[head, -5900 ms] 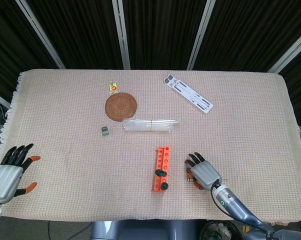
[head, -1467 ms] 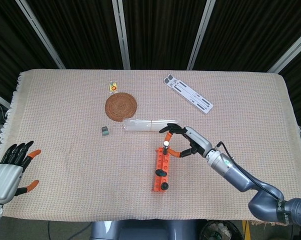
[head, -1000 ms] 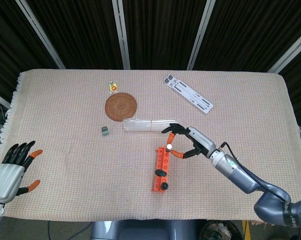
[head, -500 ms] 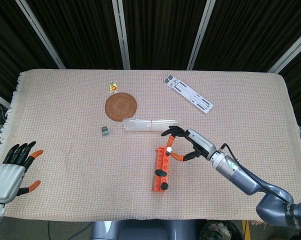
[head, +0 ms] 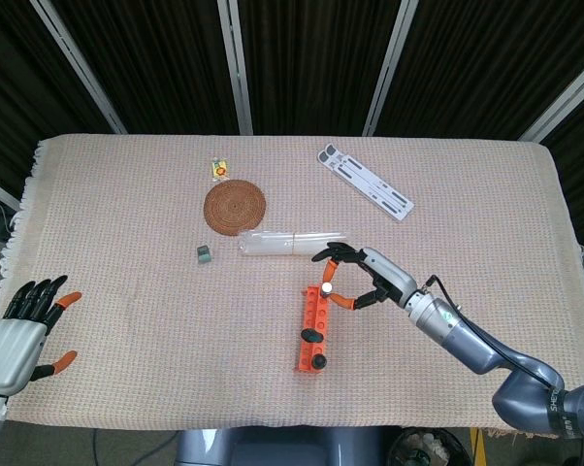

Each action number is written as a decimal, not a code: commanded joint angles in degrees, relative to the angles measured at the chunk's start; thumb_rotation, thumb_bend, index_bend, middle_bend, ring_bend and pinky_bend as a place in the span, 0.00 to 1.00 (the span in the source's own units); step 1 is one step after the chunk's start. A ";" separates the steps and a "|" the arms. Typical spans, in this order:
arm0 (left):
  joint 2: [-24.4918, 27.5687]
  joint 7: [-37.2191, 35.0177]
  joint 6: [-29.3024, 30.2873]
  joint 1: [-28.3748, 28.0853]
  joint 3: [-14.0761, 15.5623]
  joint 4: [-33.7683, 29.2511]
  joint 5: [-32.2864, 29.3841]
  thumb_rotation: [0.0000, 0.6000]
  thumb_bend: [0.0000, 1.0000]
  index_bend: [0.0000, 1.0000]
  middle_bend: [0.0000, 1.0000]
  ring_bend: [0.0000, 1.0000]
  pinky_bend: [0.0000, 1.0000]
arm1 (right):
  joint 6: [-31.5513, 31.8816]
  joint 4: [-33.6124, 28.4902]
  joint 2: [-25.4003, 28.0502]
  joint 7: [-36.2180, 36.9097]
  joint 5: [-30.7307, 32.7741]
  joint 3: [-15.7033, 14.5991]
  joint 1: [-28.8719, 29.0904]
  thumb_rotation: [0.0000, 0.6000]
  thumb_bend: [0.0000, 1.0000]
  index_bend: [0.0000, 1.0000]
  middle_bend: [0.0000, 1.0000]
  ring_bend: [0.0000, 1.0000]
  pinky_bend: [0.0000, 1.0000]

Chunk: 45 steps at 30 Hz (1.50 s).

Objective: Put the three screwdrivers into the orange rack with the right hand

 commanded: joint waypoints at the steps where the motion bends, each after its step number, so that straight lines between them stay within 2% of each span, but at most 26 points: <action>1: -0.03 -0.03 -0.06 -0.02 0.01 0.06 -0.02 1.00 0.18 0.17 0.00 0.00 0.00 | -0.12 0.16 -0.10 -0.16 0.12 -0.12 0.09 1.00 0.44 0.60 0.22 0.00 0.00; 8: -0.07 -0.21 0.02 0.06 0.08 0.27 -0.01 1.00 0.18 0.17 0.00 0.00 0.00 | -0.88 1.06 -0.90 -0.18 0.68 -0.54 0.39 1.00 0.44 0.60 0.22 0.00 0.00; 23: 0.00 -0.74 0.24 0.31 0.20 0.84 -0.11 1.00 0.18 0.17 0.00 0.00 0.00 | -1.68 4.62 -5.81 -5.06 2.93 -1.28 0.71 1.00 0.44 0.60 0.22 0.00 0.00; 45: -0.17 -1.99 0.34 0.53 0.40 2.08 0.00 1.00 0.19 0.18 0.00 0.00 0.00 | -4.66 6.43 -9.07 -11.84 7.26 -0.74 1.04 1.00 0.44 0.60 0.22 0.00 0.00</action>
